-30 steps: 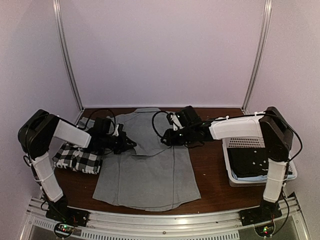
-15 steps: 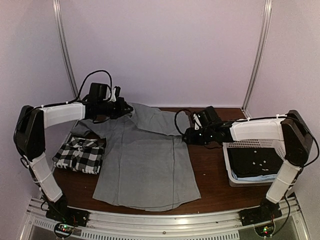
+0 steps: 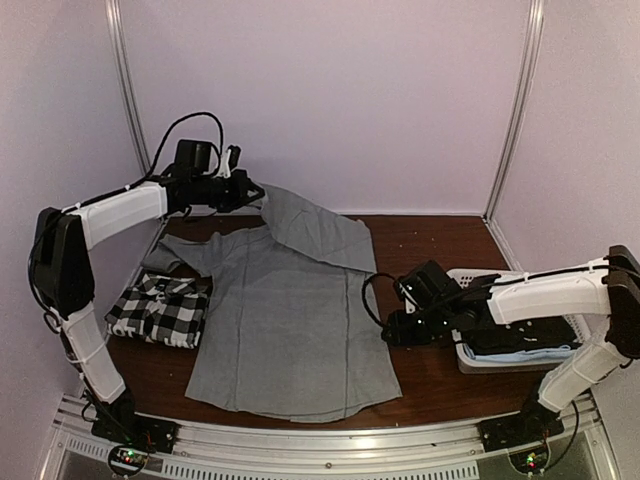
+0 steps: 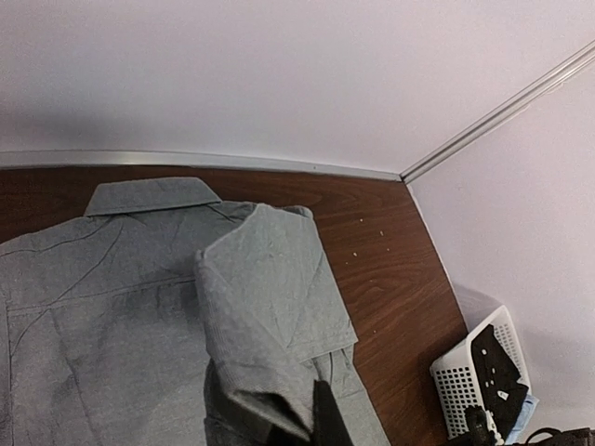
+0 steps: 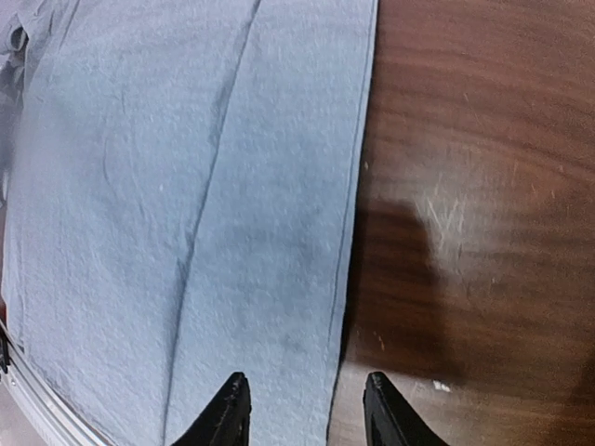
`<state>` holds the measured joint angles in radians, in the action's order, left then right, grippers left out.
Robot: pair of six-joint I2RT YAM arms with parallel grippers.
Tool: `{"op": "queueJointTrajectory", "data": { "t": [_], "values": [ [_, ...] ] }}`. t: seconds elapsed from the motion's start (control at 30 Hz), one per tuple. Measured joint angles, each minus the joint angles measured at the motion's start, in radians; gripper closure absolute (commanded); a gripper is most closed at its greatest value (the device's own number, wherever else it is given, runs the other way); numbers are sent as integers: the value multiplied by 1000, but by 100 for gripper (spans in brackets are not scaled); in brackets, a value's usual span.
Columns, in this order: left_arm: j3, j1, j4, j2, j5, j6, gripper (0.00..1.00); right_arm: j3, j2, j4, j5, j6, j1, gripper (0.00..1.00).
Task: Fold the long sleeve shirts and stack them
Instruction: Pick up the corner of the shirt from the center of the board.
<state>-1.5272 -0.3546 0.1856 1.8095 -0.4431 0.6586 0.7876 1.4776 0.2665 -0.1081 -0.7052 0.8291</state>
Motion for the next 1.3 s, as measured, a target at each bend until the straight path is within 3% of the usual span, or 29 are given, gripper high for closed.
{"op": "queueJointTrajectory", "data": {
  "t": [0.37,0.93,1.1,1.3],
  "values": [
    [-24,0,4,27,-32,-4,100,-87,-113,132,24,-147,166,62],
    [-40,0,-6,31,-59,2,100,-129,-70,167,40,-343,335,70],
    [-50,0,-5,31,-63,3,100,-129,-53,156,59,-368,345,77],
    [-87,0,-16,32,-68,3,100,-128,-53,180,116,-401,350,94]
  ]
}}
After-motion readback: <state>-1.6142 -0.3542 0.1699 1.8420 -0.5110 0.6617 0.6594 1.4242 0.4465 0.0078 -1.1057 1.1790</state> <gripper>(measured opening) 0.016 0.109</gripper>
